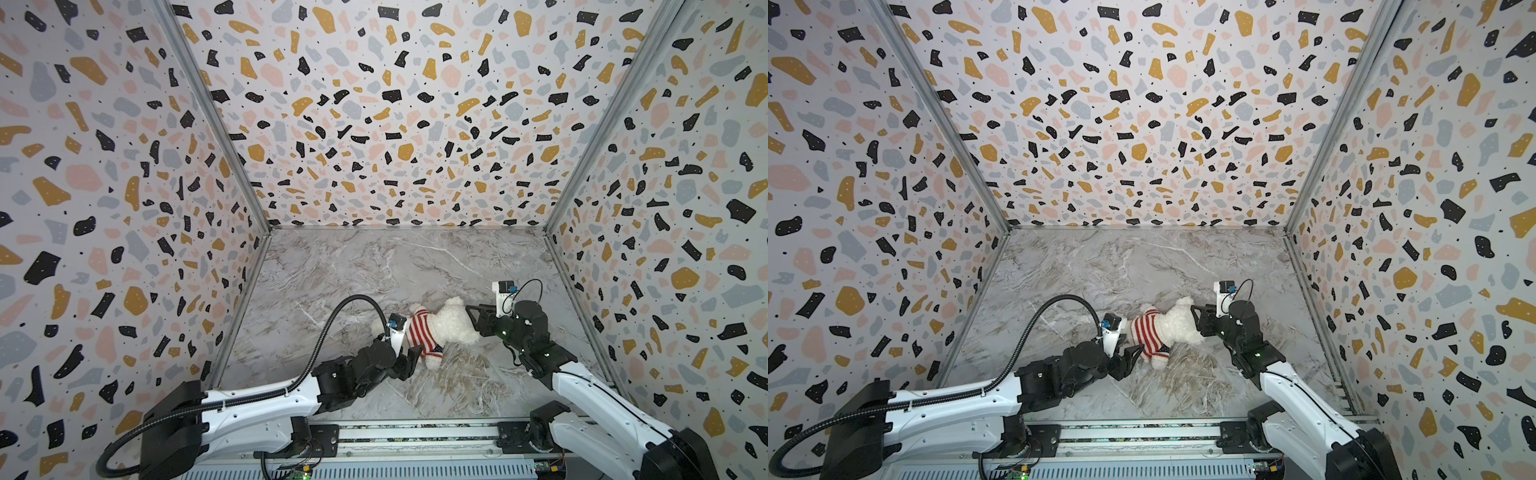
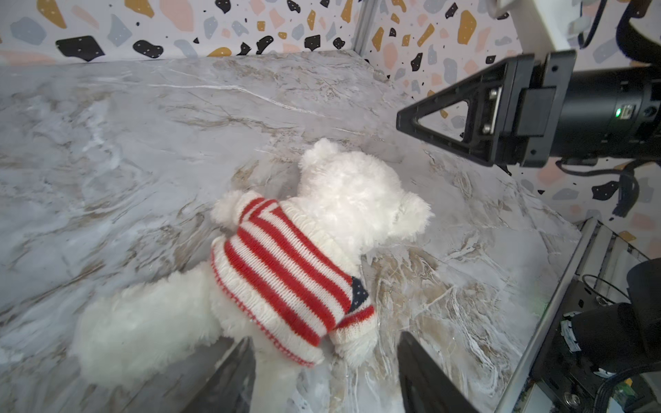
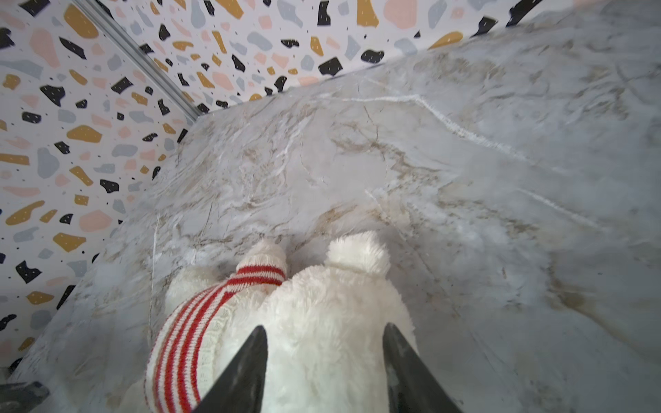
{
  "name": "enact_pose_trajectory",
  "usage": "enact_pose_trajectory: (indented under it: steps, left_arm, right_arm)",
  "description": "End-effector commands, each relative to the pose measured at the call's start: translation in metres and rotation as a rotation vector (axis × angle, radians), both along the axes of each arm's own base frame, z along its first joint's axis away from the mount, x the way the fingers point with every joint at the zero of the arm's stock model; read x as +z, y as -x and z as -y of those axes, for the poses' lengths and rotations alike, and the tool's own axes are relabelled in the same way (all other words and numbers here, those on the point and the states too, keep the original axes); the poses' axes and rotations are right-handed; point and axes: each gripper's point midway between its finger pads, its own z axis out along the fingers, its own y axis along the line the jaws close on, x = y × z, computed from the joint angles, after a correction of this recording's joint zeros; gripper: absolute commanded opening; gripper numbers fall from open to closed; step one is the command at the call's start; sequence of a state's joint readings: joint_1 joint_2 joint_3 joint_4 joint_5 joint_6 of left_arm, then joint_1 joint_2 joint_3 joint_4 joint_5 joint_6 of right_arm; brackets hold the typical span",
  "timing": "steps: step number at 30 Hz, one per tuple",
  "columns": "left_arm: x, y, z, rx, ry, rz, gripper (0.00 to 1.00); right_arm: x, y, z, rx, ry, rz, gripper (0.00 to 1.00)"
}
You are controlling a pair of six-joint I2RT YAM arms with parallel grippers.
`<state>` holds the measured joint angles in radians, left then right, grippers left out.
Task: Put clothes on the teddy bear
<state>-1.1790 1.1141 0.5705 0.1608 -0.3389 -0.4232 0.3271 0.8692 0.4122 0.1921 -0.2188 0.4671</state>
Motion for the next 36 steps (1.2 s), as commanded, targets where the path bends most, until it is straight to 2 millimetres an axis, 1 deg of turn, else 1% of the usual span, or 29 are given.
enact_pose_trajectory:
  steps: [1,6,11,15,18,21,25,30,33,36]
  left_arm:
    - [0.008,0.0,0.027,-0.057,-0.072,0.081,0.65]
    - [-0.016,0.001,0.066,-0.104,-0.266,0.128,0.65]
    - [-0.03,0.002,0.103,-0.179,-0.369,0.158,0.65]
    - [-0.045,0.0,0.125,-0.211,-0.416,0.179,0.65]
    - [-0.054,-0.002,0.136,-0.214,-0.428,0.195,0.65]
    - [-0.06,-0.006,0.145,-0.202,-0.422,0.209,0.65]
    - [-0.063,-0.022,0.149,-0.115,-0.431,0.247,0.63]
    - [-0.066,-0.038,0.153,-0.011,-0.442,0.283,0.57]
    - [-0.067,-0.048,0.149,0.068,-0.457,0.302,0.52]
    - [-0.066,-0.051,0.149,0.094,-0.449,0.314,0.46]
  right_arm:
    - [0.002,0.003,0.015,-0.005,-0.042,-0.017,0.58]
    - [-0.001,0.005,0.05,-0.078,-0.059,-0.029,0.6]
    - [-0.003,0.009,0.078,-0.132,-0.102,-0.029,0.61]
    - [-0.002,0.012,0.094,-0.169,-0.113,-0.025,0.61]
    - [-0.003,0.014,0.097,-0.163,-0.127,-0.029,0.61]
    - [-0.004,0.014,0.098,-0.166,-0.125,-0.039,0.61]
    - [-0.005,0.016,0.1,-0.173,-0.125,-0.036,0.61]
    - [-0.008,0.018,0.1,-0.174,-0.127,-0.043,0.61]
    - [-0.008,0.019,0.101,-0.176,-0.129,-0.039,0.61]
    - [-0.008,0.019,0.101,-0.174,-0.128,-0.035,0.61]
